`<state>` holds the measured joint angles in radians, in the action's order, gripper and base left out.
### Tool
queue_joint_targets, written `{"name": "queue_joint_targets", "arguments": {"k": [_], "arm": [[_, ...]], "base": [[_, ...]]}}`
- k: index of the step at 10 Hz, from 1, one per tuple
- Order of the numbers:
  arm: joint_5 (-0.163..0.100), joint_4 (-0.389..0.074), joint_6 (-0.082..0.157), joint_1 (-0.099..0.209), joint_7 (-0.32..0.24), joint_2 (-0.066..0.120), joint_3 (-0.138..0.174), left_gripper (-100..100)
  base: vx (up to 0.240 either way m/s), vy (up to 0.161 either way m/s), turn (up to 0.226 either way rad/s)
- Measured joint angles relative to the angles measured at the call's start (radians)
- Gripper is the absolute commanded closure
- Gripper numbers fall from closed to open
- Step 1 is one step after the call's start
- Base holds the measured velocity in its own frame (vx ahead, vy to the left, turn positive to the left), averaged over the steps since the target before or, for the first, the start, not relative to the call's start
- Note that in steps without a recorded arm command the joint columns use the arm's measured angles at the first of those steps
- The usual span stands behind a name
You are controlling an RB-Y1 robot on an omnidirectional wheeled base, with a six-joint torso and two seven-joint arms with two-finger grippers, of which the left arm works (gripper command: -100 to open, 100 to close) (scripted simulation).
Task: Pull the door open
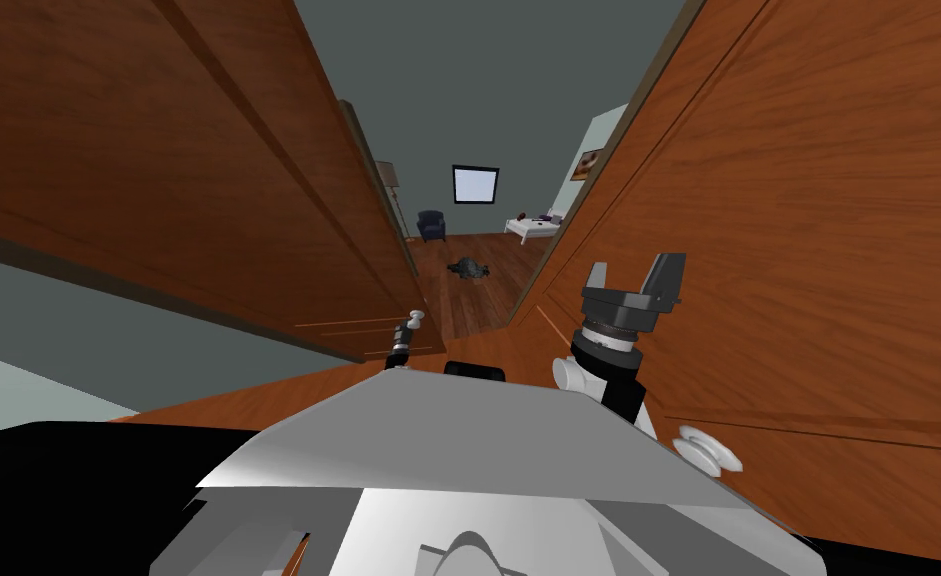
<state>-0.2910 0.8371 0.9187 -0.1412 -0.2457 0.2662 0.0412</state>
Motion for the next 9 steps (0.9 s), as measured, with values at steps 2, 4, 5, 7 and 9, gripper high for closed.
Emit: {"name": "queue_joint_targets", "arguments": {"k": [2,4,5,7,9], "arm": [[-0.002,-0.014,0.005,0.004,-0.006,-0.003,-0.004,100],[-0.026,-0.005,-0.005,0.001,-0.046,0.004,-0.012,100],[-0.027,-0.039,0.014,0.018,-0.057,0.003,-0.016,100],[-0.028,0.010,-0.006,-0.009,-0.042,-0.008,-0.014,100],[-0.028,-0.011,0.000,0.003,-0.046,-0.005,-0.014,100]], "base": [[-0.011,-0.003,-0.040],[-0.033,0.015,-0.025],[0.004,0.007,0.006],[0.005,-0.009,0.009],[-0.020,0.007,-0.046]]}}
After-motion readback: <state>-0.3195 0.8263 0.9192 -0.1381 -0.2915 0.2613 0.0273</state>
